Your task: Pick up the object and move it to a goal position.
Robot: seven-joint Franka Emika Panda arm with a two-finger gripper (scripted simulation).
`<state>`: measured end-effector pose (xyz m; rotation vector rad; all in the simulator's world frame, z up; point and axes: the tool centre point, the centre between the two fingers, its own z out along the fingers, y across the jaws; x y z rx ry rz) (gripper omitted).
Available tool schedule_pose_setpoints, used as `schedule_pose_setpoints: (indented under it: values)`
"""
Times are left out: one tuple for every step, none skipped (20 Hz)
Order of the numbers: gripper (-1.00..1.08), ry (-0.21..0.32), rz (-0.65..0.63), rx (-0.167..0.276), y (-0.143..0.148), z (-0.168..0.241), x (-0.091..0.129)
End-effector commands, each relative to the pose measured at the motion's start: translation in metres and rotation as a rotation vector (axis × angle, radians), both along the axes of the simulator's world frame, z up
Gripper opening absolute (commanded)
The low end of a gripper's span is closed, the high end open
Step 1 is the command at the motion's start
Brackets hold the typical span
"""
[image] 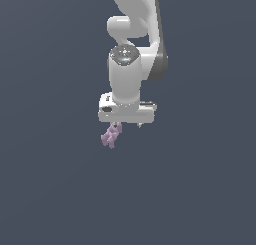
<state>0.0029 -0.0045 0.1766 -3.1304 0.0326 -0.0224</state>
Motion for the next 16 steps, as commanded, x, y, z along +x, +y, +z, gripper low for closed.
schedule_pose_setpoints:
  values:
    - [1.00, 0.000, 0.000, 0.000, 0.000, 0.000, 0.000]
    - [1.00, -0.001, 0.001, 0.000, 0.000, 0.001, 0.000]
    - [1.00, -0.005, 0.003, -0.001, -0.001, 0.002, 0.001]
    - [1.00, -0.010, 0.007, -0.003, -0.001, 0.006, 0.003]
    - [1.00, -0.018, 0.012, -0.005, -0.002, 0.010, 0.005]
    - [1.00, -0.027, 0.019, -0.008, -0.004, 0.015, 0.008]
    - [1.00, -0.034, 0.025, -0.010, -0.004, 0.019, 0.010]
    - [1.00, -0.039, 0.029, -0.012, -0.004, 0.022, 0.011]
    - [1.00, -0.041, 0.032, -0.012, -0.004, 0.023, 0.012]
    - [1.00, -0.041, 0.033, -0.012, -0.004, 0.023, 0.012]
    - [1.00, -0.040, 0.032, -0.012, -0.004, 0.023, 0.011]
    - [1.00, -0.039, 0.029, -0.012, -0.005, 0.022, 0.011]
    - [1.00, -0.038, 0.023, -0.011, -0.006, 0.020, 0.010]
    - [1.00, -0.036, 0.015, -0.011, -0.007, 0.019, 0.010]
    - [1.00, -0.035, 0.004, -0.011, -0.009, 0.017, 0.009]
    - [1.00, -0.033, -0.008, -0.010, -0.011, 0.014, 0.007]
